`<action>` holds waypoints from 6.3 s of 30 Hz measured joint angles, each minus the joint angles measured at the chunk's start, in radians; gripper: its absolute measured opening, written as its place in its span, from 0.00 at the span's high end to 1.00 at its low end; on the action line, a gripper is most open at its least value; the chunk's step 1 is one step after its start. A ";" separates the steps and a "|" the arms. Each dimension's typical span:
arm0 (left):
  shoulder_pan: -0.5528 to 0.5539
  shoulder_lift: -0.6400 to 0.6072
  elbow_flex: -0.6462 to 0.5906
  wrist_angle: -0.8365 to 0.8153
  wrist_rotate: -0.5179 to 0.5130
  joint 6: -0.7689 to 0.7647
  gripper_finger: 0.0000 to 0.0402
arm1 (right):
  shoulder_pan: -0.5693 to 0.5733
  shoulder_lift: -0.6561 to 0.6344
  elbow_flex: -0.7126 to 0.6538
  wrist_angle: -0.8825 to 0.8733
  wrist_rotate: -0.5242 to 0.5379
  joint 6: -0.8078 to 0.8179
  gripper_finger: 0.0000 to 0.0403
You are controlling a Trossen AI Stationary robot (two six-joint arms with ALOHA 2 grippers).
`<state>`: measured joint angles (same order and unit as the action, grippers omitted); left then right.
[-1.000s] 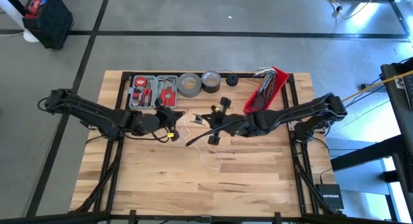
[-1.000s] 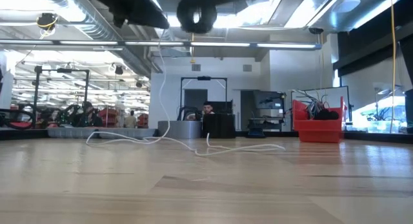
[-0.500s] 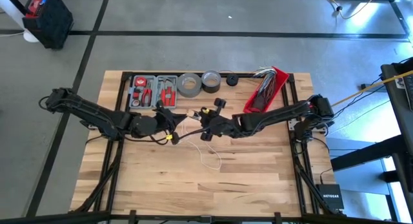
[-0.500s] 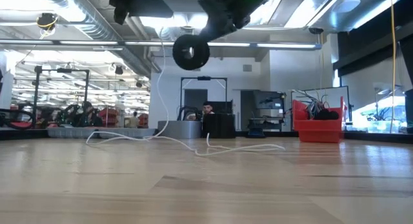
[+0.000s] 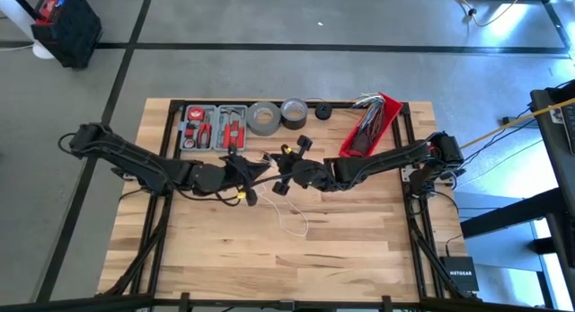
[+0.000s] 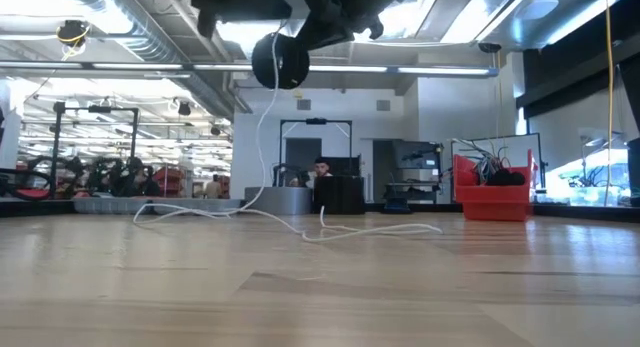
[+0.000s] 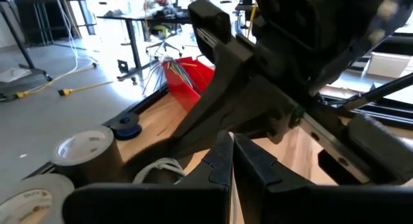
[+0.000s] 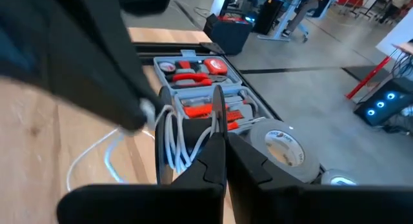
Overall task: Coil cords
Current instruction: Coil the white wire onto the spool
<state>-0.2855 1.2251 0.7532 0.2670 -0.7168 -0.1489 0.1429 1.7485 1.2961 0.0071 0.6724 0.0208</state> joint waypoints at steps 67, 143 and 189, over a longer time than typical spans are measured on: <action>0.033 0.081 0.001 0.110 0.008 0.130 1.00 | 0.021 -0.295 0.064 0.285 -0.092 -0.104 0.99; -0.052 -0.012 0.000 0.064 -0.071 0.058 1.00 | 0.020 -0.007 0.065 -0.078 0.085 -0.034 0.99; 0.013 0.040 0.003 0.086 0.030 0.100 1.00 | 0.020 -0.229 0.063 0.163 -0.117 -0.111 0.99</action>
<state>-0.2722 1.2652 0.7563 0.3528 -0.6864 -0.0492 0.1631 1.5191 1.3586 0.1700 0.5552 -0.0906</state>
